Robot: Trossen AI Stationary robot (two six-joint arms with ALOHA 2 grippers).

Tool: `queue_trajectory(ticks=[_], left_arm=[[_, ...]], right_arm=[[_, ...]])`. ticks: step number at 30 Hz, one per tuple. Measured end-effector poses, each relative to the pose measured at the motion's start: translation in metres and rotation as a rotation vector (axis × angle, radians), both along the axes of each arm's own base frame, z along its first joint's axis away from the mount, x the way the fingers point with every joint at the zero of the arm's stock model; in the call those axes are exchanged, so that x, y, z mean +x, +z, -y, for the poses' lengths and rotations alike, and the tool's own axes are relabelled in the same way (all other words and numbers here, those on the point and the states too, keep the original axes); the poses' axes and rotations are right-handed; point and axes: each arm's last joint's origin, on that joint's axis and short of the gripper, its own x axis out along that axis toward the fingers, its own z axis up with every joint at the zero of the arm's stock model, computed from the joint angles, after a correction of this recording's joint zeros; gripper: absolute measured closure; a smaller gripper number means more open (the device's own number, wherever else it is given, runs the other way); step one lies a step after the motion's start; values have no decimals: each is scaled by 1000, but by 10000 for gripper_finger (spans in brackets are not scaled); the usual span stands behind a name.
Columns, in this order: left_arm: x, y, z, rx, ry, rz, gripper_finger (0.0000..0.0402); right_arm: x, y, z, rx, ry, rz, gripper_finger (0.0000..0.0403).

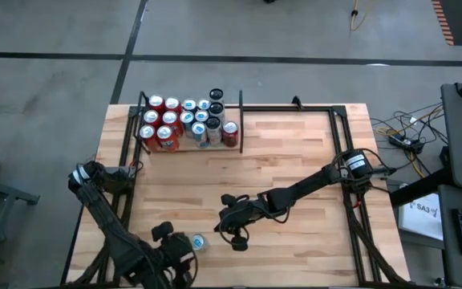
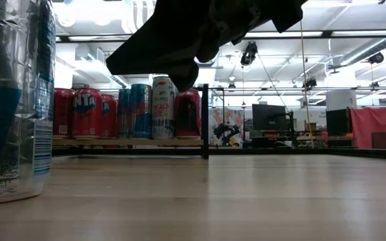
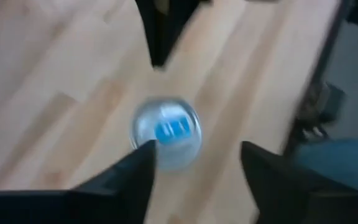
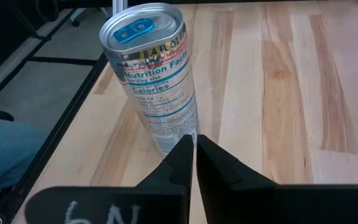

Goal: Place canned beverage on shelf
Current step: Put the blue soda can on the shelf aligned with the other blue soda can

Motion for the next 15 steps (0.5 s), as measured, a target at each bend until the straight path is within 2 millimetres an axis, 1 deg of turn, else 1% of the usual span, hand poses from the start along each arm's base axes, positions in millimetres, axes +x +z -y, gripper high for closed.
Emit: queue_trajectory(ticks=[2,4,6,8,11,15], left_arm=[[6,-5,-3,56,7,16,149],[10,-10,-4,103,-22,4,103],[14,-13,-5,134,-47,-14,65],[16,-16,-6,160,-65,-30,36],[16,-18,-7,179,-73,-46,14],[15,-18,-7,188,-72,-54,15]], right_arm=[[0,0,0,0,0,0,394],[0,0,0,0,0,0,394],[0,0,0,-1,0,-3,394],[0,-1,0,-3,0,-8,394],[-1,-1,0,-4,0,-13,394],[-1,-1,0,-5,0,-14,394]])
